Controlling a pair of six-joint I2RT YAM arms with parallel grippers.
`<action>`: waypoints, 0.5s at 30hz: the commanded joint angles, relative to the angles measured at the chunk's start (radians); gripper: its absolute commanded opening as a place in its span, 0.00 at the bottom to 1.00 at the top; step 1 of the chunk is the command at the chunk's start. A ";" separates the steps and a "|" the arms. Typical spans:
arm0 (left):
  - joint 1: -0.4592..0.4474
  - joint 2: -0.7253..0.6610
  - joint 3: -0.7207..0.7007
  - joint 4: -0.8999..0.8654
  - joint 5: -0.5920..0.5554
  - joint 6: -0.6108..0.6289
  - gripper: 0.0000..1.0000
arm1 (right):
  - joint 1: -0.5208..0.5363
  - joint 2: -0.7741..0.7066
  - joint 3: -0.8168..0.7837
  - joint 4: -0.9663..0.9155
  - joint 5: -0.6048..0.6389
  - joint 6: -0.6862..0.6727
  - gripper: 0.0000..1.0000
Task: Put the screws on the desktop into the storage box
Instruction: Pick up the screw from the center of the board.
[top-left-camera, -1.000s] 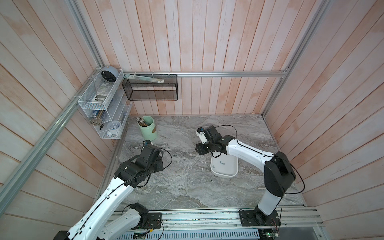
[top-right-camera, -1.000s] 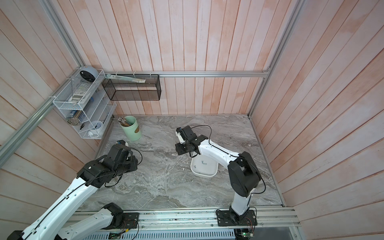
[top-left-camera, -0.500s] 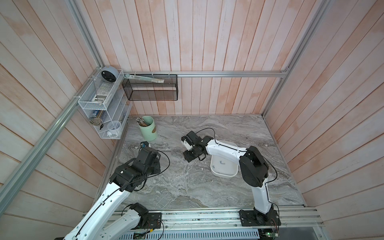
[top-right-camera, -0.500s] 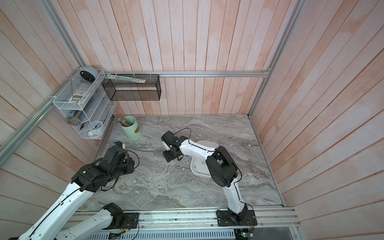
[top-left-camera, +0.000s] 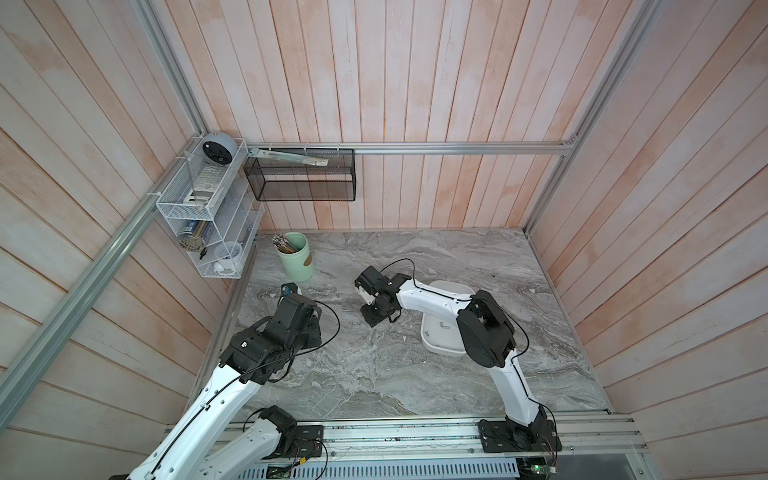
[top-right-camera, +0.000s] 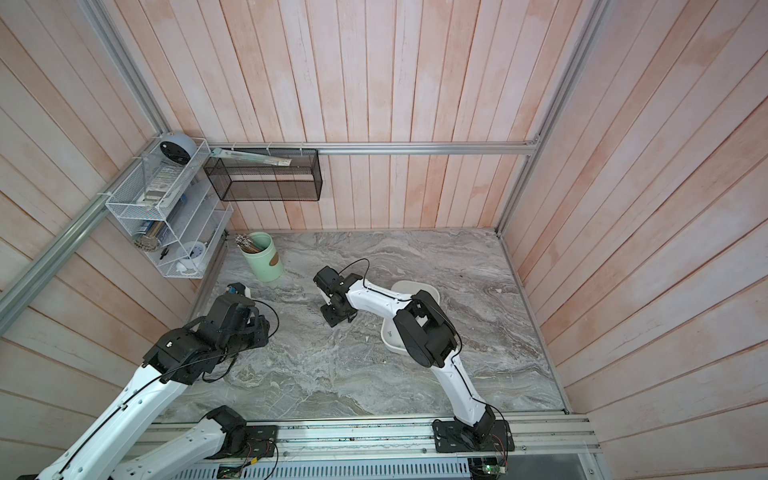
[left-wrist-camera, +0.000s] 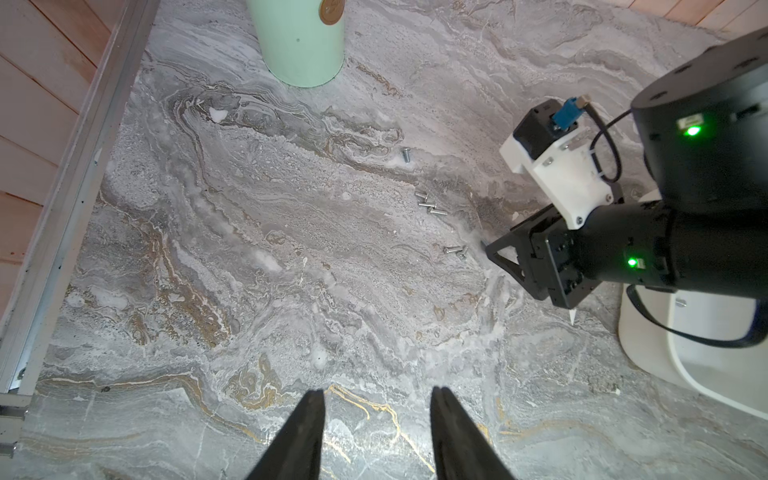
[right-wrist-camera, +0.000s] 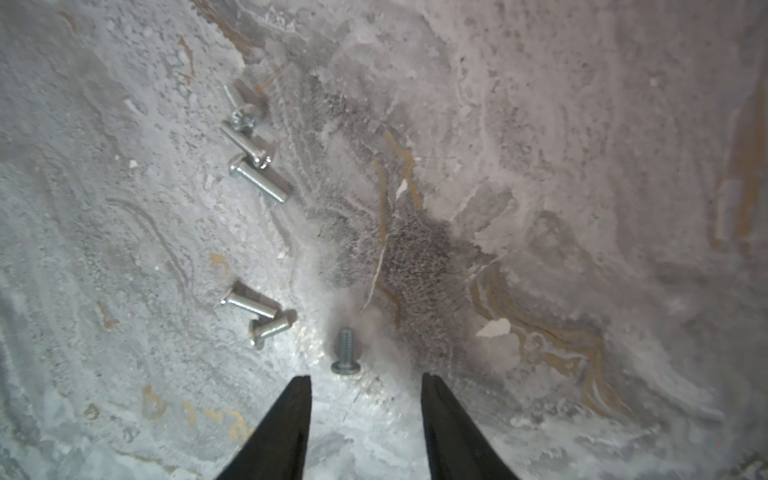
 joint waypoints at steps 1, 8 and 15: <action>0.007 -0.012 -0.016 0.014 -0.008 0.007 0.47 | 0.015 0.032 0.037 -0.042 0.021 -0.018 0.48; 0.011 -0.009 -0.018 0.018 -0.005 0.009 0.47 | 0.017 0.066 0.069 -0.074 0.027 -0.021 0.46; 0.014 -0.005 -0.019 0.019 -0.004 0.008 0.47 | 0.023 0.101 0.086 -0.094 0.048 -0.023 0.39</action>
